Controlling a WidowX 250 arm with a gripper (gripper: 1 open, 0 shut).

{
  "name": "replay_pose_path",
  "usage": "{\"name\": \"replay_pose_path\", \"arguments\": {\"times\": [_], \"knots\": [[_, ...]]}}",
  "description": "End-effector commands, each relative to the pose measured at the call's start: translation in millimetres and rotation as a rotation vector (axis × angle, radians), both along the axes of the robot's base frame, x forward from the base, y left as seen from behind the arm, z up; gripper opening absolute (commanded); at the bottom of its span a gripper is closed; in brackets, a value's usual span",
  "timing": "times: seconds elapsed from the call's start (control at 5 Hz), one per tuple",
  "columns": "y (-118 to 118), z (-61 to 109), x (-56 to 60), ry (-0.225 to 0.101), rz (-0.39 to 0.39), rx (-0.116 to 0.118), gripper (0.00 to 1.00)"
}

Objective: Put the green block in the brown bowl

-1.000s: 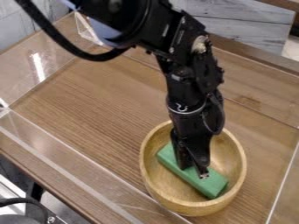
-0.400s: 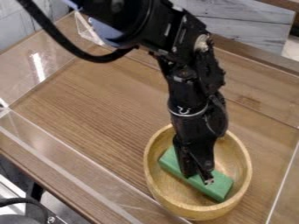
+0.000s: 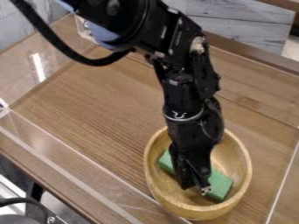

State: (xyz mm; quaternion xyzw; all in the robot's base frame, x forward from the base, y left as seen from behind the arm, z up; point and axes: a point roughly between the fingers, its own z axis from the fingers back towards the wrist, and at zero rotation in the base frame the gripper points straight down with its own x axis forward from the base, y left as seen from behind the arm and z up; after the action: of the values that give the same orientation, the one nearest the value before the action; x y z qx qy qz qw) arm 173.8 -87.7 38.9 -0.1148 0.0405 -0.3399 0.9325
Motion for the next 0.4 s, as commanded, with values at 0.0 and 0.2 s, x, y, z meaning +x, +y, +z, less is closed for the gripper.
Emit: {"name": "replay_pose_path", "arguments": {"times": [0.0,0.2], "knots": [[4.1,-1.8,-6.1,0.028,0.009,0.001,0.0],[5.0,0.6,1.4,0.046,0.024,-0.005,0.0]]}}
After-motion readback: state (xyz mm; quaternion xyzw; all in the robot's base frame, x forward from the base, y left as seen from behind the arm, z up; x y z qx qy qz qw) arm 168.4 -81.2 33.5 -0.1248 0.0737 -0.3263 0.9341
